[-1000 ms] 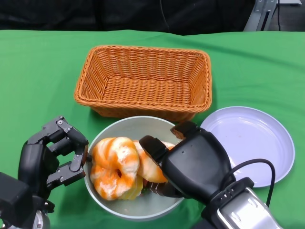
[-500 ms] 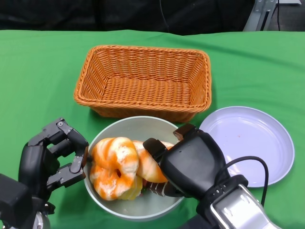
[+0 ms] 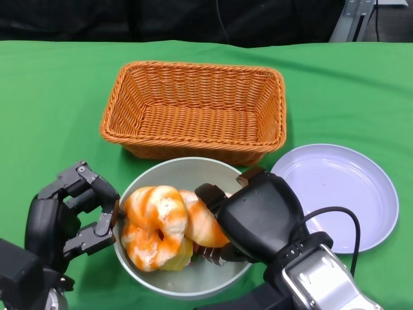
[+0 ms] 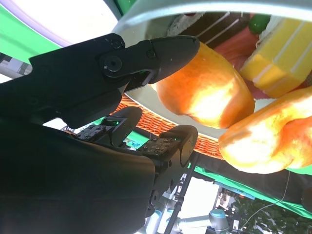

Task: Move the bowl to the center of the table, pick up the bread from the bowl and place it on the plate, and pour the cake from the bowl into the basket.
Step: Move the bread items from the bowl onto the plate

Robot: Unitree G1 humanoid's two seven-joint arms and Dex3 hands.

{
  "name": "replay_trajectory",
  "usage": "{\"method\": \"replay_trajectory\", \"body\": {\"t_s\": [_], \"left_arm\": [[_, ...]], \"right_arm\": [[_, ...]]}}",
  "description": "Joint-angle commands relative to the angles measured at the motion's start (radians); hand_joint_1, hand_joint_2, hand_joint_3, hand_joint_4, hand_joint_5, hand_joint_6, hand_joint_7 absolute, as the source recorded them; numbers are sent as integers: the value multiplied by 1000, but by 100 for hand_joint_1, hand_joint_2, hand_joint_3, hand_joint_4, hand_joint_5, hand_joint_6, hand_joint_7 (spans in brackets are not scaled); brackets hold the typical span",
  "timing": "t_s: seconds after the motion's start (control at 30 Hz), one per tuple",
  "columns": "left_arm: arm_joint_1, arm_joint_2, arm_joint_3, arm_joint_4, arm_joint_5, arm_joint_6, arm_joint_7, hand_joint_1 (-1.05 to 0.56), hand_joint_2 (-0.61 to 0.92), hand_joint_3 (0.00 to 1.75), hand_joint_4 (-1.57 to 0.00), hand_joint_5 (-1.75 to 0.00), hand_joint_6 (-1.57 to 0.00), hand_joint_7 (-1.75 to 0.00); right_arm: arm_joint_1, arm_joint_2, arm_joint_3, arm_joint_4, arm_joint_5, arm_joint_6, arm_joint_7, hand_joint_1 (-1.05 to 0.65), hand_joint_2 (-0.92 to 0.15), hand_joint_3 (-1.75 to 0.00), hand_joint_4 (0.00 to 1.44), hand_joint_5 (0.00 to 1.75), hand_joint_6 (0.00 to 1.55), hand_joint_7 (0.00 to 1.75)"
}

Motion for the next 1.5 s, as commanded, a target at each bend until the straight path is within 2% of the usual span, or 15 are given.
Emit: {"method": "replay_trajectory", "body": {"t_s": [0.03, 0.4, 0.63, 0.87, 1.03, 1.2, 1.3, 1.37, 1.43, 1.5], "left_arm": [[3, 9, 4, 8, -8, -11, -11, 1, 56, 105, -81, -161, -79, -146], [9, -5, 2, -6, 7, 2, 17, -2, 58, 100, -82, -162, -81, -145], [17, -5, -7, -16, -3, -6, -3, 1, 60, 99, -80, -163, -80, -145], [18, -9, -10, -3, 16, -52, 12, 1, 56, 107, -81, -162, -79, -148], [22, -11, -14, -9, 20, -49, 14, 2, 54, 111, -81, -162, -80, -145], [23, -14, -15, -7, 13, -59, 1, 2, 54, 114, -82, -164, -81, -145], [23, -10, -15, -3, 31, -64, 16, 1, 53, 113, -82, -164, -81, -145], [22, -12, -13, -2, 27, -60, 15, 1, 53, 113, -82, -163, -81, -145], [18, -12, -11, 3, 21, -59, 11, 1, 54, 112, -82, -162, -81, -144], [14, -9, -10, 10, 20, -60, 8, 1, 54, 111, -82, -162, -81, -144]], "right_arm": [[-14, 7, 1, 21, 15, 16, -14, -90, -92, -17, 64, 12, 46, 1], [-31, 9, 16, 71, 40, 17, -76, -91, -92, -16, 63, 10, 45, 0], [-46, 13, 29, 106, 57, 33, -45, -89, -92, -16, 63, 10, 43, 0], [-105, 40, 26, 239, 98, 72, -34, -88, -92, -15, 61, 8, 41, 0], [-147, 51, 33, 356, 124, 88, -113, -90, -92, -12, 66, 9, 44, 1], [-173, 69, 40, 416, 163, 97, -146, -89, -92, -11, 66, 9, 43, 1], [-180, 67, 49, 422, 177, 98, -151, -82, -92, -13, 70, 11, 46, 2], [-179, 65, 46, 428, 198, 83, -186, -72, -92, -10, 80, 17, 56, 5], [-183, 57, 41, 435, 232, 51, -229, -61, -92, -6, 86, 31, 68, 5], [-190, 45, 37, 443, 268, 6, -282, -50, -92, -4, 87, 67, 85, 6]]}}
